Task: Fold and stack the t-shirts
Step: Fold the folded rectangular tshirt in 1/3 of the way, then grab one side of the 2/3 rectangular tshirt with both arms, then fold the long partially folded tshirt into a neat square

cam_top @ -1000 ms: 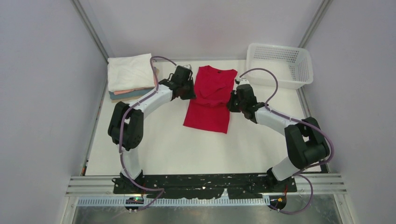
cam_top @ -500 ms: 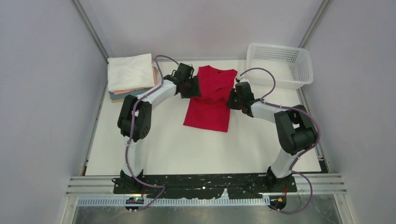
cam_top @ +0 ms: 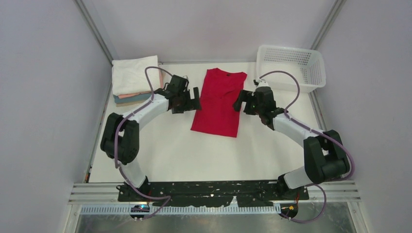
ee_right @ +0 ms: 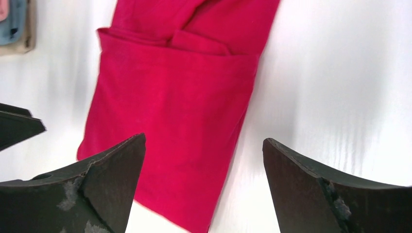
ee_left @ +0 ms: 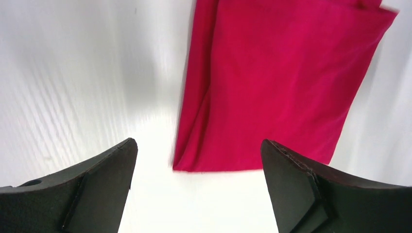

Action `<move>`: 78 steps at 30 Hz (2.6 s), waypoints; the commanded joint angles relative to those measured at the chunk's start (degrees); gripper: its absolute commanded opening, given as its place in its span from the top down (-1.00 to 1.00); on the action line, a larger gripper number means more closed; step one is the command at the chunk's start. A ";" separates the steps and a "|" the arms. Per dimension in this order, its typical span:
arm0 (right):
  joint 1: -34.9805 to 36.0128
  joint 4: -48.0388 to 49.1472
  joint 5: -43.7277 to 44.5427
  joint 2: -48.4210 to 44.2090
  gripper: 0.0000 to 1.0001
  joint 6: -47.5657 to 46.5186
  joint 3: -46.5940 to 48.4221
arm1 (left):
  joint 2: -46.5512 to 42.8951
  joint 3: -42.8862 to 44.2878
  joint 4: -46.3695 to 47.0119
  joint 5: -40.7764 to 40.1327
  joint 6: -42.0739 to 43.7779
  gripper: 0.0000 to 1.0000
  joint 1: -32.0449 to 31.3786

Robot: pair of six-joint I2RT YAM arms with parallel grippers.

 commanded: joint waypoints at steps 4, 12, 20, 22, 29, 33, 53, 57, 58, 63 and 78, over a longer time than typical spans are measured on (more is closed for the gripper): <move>1.39 1.02 -12.03 -6.61 -0.90 3.10 -8.63 | -9.65 -15.62 5.49 4.29 -1.05 -0.99 0.05; 3.88 1.19 -17.64 -9.23 -0.90 5.26 -16.30 | -7.86 -20.38 9.95 8.69 -3.03 -0.52 0.05; 6.40 0.17 -13.68 -7.43 -0.93 5.16 -16.72 | -5.32 -20.98 12.68 10.98 -4.36 -0.04 0.05; 6.90 0.05 -12.25 -6.50 -0.96 5.16 -16.36 | -4.44 -20.42 12.90 11.14 -4.55 0.05 -0.03; 7.29 -0.25 -10.60 -1.96 -0.68 3.94 -14.94 | -1.05 -19.09 13.34 12.87 -4.32 0.77 -0.60; 7.30 -0.55 -11.54 0.05 -0.14 3.88 -14.04 | -1.12 -19.43 13.50 12.47 -3.86 1.00 -0.56; 10.78 -33.85 -33.40 -27.24 0.89 -5.28 -11.63 | -48.26 -50.06 14.22 9.07 -7.92 1.00 -6.83; 12.75 -39.58 -42.39 -33.84 0.89 -5.11 -9.94 | -65.14 -51.53 7.29 4.41 -8.52 1.00 -10.94; 13.01 -39.84 -44.12 -34.66 0.89 -4.08 -9.95 | -68.43 -52.00 6.39 3.60 -8.78 1.00 -11.10; 13.38 -30.83 -54.26 -39.60 0.89 4.81 -14.21 | -79.06 -51.80 5.02 1.27 -9.02 1.00 -11.22; -0.27 -30.08 -54.84 -34.91 0.89 0.96 -10.73 | -54.72 -36.35 16.40 -7.46 -1.64 1.00 -10.75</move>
